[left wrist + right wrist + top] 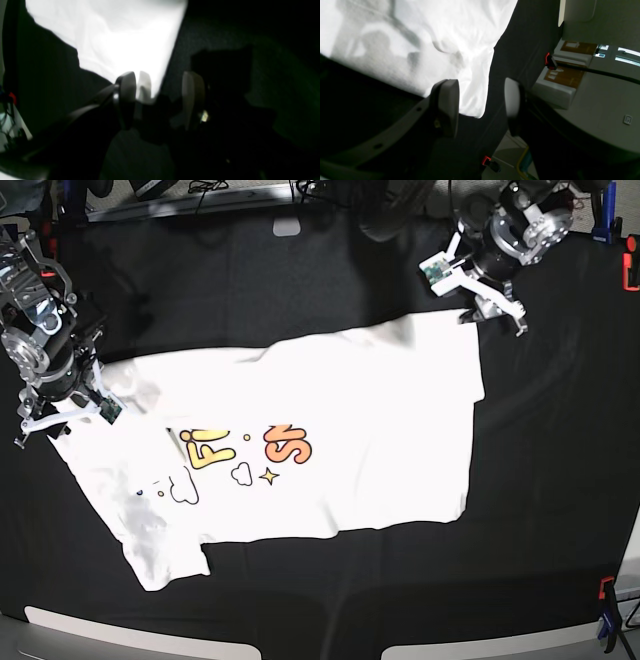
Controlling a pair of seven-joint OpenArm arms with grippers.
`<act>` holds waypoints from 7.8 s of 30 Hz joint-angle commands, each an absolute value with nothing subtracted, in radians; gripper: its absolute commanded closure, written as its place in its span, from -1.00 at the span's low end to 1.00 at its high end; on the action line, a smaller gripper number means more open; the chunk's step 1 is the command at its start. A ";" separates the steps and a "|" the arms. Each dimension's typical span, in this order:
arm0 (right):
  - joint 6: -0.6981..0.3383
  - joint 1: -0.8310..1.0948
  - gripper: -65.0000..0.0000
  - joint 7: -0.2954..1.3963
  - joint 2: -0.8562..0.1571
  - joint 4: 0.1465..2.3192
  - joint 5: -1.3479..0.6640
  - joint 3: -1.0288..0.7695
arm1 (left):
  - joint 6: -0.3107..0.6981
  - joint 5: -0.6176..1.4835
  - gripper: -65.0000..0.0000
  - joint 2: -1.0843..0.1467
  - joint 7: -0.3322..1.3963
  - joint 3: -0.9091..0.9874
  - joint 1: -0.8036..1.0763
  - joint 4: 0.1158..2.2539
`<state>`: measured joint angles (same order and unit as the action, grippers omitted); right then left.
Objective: Layout the t-shirt on the table in an organized manner, then fold the t-shirt properly
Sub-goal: 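Grasp the shoulder edges with both grippers near the collar, then pull the shoulders with both grippers away from the hem, flattening the shirt, then move both grippers down to the hem corners of the shirt, then grasp the hem corners with both grippers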
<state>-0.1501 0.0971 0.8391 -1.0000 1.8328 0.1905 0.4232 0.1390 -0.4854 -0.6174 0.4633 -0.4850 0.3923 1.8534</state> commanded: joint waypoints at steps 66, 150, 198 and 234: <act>-0.007 0.288 1.00 0.938 -0.936 1.755 0.497 0.635 | 0.010 -0.588 1.00 -0.641 0.682 -0.481 0.376 1.819; -0.006 -0.076 0.24 0.767 -0.673 1.639 0.033 0.097 | 0.183 0.458 0.50 -0.595 0.695 -0.300 -0.405 1.235; -0.174 -0.221 0.24 0.824 -0.673 1.523 -0.218 0.098 | 0.502 0.785 0.14 -0.455 0.820 -0.196 -0.549 0.693; -0.173 -0.221 0.24 0.823 -0.673 1.523 -0.218 0.098 | 0.502 0.820 -0.37 -0.511 0.860 -0.196 -0.400 0.693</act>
<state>-0.1768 -0.1970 0.8387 -0.6510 1.5070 -0.2180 0.1089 0.5449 0.8906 -0.5056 0.7513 -0.1875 -0.4110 0.7067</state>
